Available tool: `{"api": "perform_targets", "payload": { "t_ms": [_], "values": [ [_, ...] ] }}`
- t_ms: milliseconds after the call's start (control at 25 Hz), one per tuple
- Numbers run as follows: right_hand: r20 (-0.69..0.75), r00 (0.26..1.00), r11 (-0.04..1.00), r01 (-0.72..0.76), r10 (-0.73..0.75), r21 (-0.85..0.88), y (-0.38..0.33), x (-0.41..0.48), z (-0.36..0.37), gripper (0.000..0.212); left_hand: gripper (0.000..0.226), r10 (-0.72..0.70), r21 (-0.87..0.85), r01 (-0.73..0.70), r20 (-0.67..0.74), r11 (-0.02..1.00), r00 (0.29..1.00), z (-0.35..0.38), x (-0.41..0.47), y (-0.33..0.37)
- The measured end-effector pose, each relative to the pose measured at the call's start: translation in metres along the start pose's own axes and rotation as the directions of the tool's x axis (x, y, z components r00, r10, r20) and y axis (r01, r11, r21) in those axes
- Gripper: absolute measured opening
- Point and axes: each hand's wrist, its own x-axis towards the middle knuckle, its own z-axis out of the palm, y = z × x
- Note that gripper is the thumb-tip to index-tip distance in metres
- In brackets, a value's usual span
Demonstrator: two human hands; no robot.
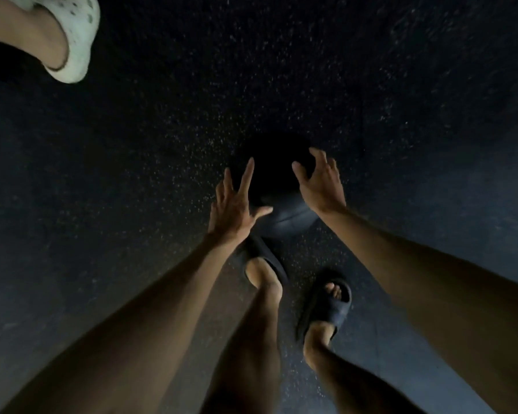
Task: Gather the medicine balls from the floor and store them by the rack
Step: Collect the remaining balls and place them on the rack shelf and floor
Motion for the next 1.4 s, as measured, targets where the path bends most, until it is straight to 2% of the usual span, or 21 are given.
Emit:
{"api": "perform_targets", "payload": {
  "t_ms": [80, 120, 240, 320, 440, 600, 680, 800, 920, 1000, 1080, 1120, 1200, 1280, 1400],
  "values": [
    [-0.039, 0.994, 0.995, 0.098, -0.099, -0.017, -0.002, -0.015, 0.003, 0.067, 0.091, -0.056, -0.045, 0.055, -0.019, 0.997, 0.998, -0.028, 0.034, 0.000],
    [-0.015, 0.993, 0.993, 0.119, -0.119, -0.027, -0.007, -0.024, 0.006, 0.072, 0.082, -0.112, -0.076, 0.109, -0.036, 0.991, 0.993, -0.043, 0.052, 0.002],
    [0.056, 0.996, 0.997, 0.071, -0.069, -0.030, -0.035, -0.023, 0.021, 0.083, 0.064, -0.279, -0.156, 0.275, -0.003, 0.949, 0.960, -0.090, 0.108, 0.007],
    [0.053, 0.998, 0.999, 0.033, -0.032, -0.022, -0.065, -0.002, 0.027, 0.082, 0.064, -0.234, -0.133, 0.238, 0.044, 0.962, 0.971, -0.114, 0.129, 0.004],
    [-0.001, 1.000, 1.000, -0.008, 0.008, -0.026, -0.105, 0.045, 0.027, 0.075, 0.074, -0.083, -0.142, 0.089, 0.047, 0.986, 0.995, -0.136, 0.133, -0.009],
    [-0.061, 0.997, 0.990, -0.055, 0.048, -0.127, -0.139, 0.114, 0.006, 0.069, 0.116, 0.045, -0.056, -0.044, 0.016, 0.997, 0.999, -0.120, 0.118, -0.017],
    [-0.052, 0.995, 0.984, -0.088, 0.080, -0.157, -0.160, 0.150, -0.008, 0.068, 0.126, 0.031, -0.055, -0.033, -0.028, 0.998, 0.999, -0.120, 0.134, -0.008],
    [-0.021, 0.988, 0.984, -0.156, 0.154, -0.081, -0.180, 0.202, -0.035, 0.066, 0.124, -0.014, -0.065, 0.011, -0.043, 0.998, 0.999, -0.142, 0.178, 0.014],
    [-0.013, 0.999, 0.997, 0.039, -0.041, -0.073, -0.182, 0.209, -0.056, 0.064, 0.104, -0.091, -0.118, 0.081, -0.081, 0.990, 0.993, -0.171, 0.222, 0.029],
    [0.021, 0.981, 0.976, 0.196, -0.195, -0.095, -0.179, 0.195, -0.063, 0.070, 0.086, -0.256, -0.276, 0.211, -0.138, 0.938, 0.957, -0.197, 0.264, 0.042],
    [0.099, 0.964, 0.955, 0.259, -0.247, -0.145, -0.181, 0.184, -0.063, 0.079, 0.074, -0.379, -0.339, 0.313, -0.150, 0.887, 0.913, -0.227, 0.305, 0.057],
    [0.117, 0.963, 0.950, 0.259, -0.241, -0.176, -0.186, 0.187, -0.062, 0.081, 0.070, -0.388, -0.327, 0.328, -0.139, 0.886, 0.911, -0.240, 0.320, 0.064],
    [0.128, 0.969, 0.953, 0.232, -0.210, -0.197, -0.207, 0.208, -0.068, 0.081, 0.066, -0.341, -0.272, 0.299, -0.120, 0.915, 0.932, -0.257, 0.338, 0.074],
    [0.143, 0.975, 0.959, 0.197, -0.171, -0.202, -0.230, 0.234, -0.077, 0.079, 0.065, -0.227, -0.216, 0.196, -0.129, 0.957, 0.965, -0.266, 0.338, 0.075],
    [0.151, 0.987, 0.975, 0.091, -0.061, -0.202, -0.272, 0.292, -0.094, 0.074, 0.080, -0.062, -0.158, 0.036, -0.161, 0.987, 0.985, -0.277, 0.337, 0.067]
  ]
}}
